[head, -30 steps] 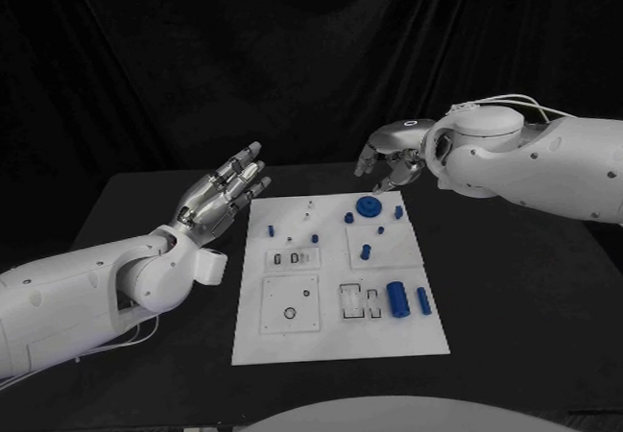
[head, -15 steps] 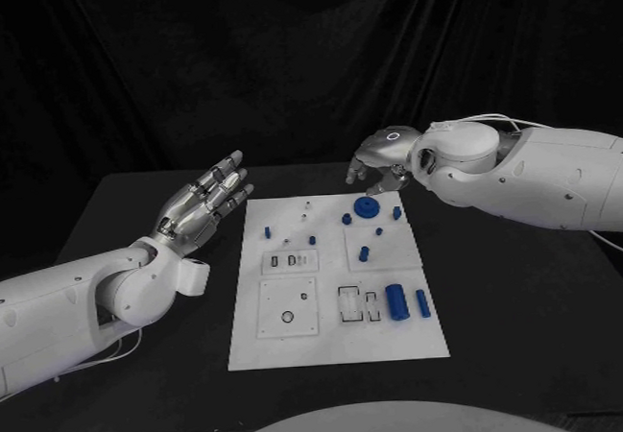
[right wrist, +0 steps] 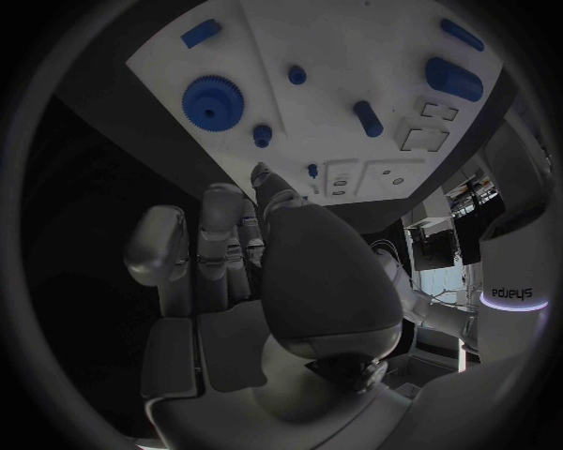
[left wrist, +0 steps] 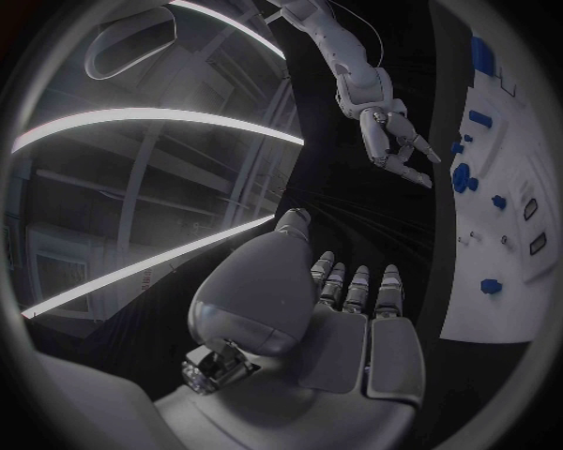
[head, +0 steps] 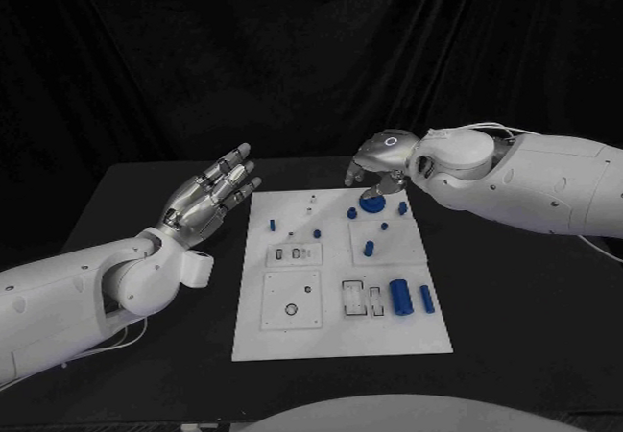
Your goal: Assemble the parts on the task board
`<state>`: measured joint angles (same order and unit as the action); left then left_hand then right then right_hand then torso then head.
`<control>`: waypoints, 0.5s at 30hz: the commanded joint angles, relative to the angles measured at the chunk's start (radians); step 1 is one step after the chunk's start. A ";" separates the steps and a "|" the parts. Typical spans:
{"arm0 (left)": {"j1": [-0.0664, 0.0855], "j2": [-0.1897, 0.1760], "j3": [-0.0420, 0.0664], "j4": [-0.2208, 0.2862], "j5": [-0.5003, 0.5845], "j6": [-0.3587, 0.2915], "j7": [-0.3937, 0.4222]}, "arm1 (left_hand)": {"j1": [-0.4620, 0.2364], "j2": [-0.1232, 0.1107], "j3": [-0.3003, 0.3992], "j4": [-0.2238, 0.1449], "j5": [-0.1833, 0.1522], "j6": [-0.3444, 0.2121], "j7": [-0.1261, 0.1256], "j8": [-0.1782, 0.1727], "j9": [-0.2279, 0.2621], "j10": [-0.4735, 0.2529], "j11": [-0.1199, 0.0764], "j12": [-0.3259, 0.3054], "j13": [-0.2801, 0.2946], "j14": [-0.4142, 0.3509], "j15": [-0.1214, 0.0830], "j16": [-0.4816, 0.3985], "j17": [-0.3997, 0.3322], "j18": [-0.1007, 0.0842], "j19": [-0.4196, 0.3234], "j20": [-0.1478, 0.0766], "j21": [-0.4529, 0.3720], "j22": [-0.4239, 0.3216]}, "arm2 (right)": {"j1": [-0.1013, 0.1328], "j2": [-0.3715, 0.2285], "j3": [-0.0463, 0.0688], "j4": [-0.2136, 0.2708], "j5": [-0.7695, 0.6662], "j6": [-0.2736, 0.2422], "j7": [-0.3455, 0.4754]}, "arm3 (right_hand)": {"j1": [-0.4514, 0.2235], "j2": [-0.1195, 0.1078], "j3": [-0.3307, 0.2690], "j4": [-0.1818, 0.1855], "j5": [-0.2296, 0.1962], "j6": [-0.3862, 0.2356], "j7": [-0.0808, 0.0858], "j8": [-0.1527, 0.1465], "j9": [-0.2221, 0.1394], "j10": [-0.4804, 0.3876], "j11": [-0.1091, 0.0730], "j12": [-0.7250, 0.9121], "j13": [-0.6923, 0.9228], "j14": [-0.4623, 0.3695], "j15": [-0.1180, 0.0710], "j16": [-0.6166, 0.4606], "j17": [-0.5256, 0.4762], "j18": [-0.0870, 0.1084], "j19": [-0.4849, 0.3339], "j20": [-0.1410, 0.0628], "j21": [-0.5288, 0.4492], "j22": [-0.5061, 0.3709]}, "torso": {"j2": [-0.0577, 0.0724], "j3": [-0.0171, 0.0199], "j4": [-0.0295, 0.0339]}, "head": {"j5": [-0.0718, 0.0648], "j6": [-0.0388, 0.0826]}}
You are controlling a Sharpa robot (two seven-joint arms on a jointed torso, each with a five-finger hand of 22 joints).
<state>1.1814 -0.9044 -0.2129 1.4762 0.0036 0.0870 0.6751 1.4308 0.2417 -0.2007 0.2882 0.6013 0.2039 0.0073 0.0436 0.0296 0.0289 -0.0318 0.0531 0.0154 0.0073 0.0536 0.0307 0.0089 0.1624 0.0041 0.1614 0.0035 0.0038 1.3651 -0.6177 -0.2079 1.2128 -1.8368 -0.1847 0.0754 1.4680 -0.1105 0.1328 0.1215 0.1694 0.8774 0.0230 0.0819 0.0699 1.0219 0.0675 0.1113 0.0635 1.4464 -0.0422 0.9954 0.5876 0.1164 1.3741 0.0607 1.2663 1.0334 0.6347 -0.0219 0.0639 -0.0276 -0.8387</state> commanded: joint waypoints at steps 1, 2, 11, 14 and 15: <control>0.003 -0.001 0.001 0.003 -0.003 0.025 0.020 | 0.008 0.004 0.007 -0.002 0.007 -0.001 -0.003 0.000 0.000 -0.002 0.004 0.001 0.000 0.002 -0.009 -0.005 -0.001 0.017 0.002 0.002 0.001 0.000 | -0.009 0.007 0.001 -0.013 -0.020 -0.033 0.034 | -0.010 0.001 -0.001 0.007 -0.007 0.007 0.001 -0.006 0.000 0.006 0.006 -0.004 0.001 0.002 -0.004 0.005 0.004 -0.013 0.003 0.000 0.005 0.004 | 0.002 -0.0016 -0.0007 | 0.000 -0.007; 0.003 -0.001 0.001 0.003 -0.003 0.026 0.020 | 0.009 0.004 0.008 -0.002 0.008 0.001 -0.002 0.000 0.000 -0.002 0.004 0.001 0.000 0.002 -0.008 -0.004 -0.001 0.017 0.002 0.002 0.001 0.000 | -0.012 0.008 0.001 -0.016 -0.021 -0.032 0.036 | -0.011 0.001 -0.001 0.008 -0.008 0.009 0.001 -0.005 0.001 0.009 0.006 -0.004 0.001 0.002 -0.004 0.007 0.007 -0.013 0.003 0.000 0.006 0.006 | 0.001 -0.0009 -0.0002 | -0.001 -0.010; 0.002 -0.002 0.001 0.001 -0.003 0.025 0.019 | 0.021 0.002 0.015 -0.008 0.029 0.001 0.000 0.000 0.000 -0.003 0.006 0.002 0.000 0.002 -0.001 -0.003 0.000 0.017 0.003 0.006 0.002 0.000 | -0.037 0.022 0.001 -0.046 -0.021 -0.032 0.046 | -0.011 0.004 0.001 0.010 -0.013 0.014 0.002 -0.006 0.000 0.019 0.007 -0.008 0.001 0.005 -0.002 0.021 0.027 -0.015 0.005 0.003 0.011 0.017 | 0.001 -0.0016 -0.0007 | 0.002 -0.019; 0.002 -0.003 0.001 0.002 -0.003 0.025 0.021 | 0.023 0.001 0.016 -0.010 0.033 0.001 0.001 0.000 0.000 -0.003 0.007 0.001 0.000 0.002 0.000 -0.003 0.000 0.017 0.003 0.006 0.002 0.000 | -0.046 0.029 0.001 -0.059 -0.021 -0.037 0.051 | -0.012 0.005 0.001 0.011 -0.012 0.011 0.003 -0.009 -0.001 0.019 0.008 -0.011 0.000 0.006 -0.001 0.028 0.039 -0.015 0.006 0.003 0.013 0.021 | 0.000 -0.0008 0.0017 | 0.000 -0.024; 0.002 -0.003 0.001 0.002 -0.003 0.025 0.023 | 0.025 0.001 0.018 -0.011 0.036 0.001 0.002 0.000 0.000 -0.003 0.008 0.002 0.000 0.002 0.001 -0.003 0.000 0.017 0.003 0.007 0.002 0.000 | -0.049 0.031 0.001 -0.064 -0.021 -0.040 0.054 | -0.013 0.005 0.001 0.012 -0.011 0.010 0.004 -0.010 -0.001 0.016 0.009 -0.014 -0.001 0.007 -0.001 0.030 0.041 -0.016 0.006 0.004 0.015 0.024 | 0.000 -0.0009 0.0011 | 0.002 -0.024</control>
<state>1.1814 -0.9073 -0.2130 1.4759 0.0027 0.0984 0.6750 1.4435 0.2439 -0.1897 0.2772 0.6334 0.2039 0.0073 0.0435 0.0294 0.0263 -0.0294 0.0531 0.0153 0.0074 0.0536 0.0307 0.0089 0.1624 0.0041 0.1613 0.0035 0.0037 1.3203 -0.5884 -0.2078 1.1545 -1.8446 -0.1999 0.1147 1.4601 -0.1105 0.1312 0.1285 0.1531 0.8879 0.0229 0.0782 0.0697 1.0347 0.0732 0.1022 0.0634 1.4464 -0.0422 1.0224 0.6262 0.1167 1.3740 0.0607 1.2741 1.0559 0.6354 -0.0233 0.0638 -0.0263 -0.8608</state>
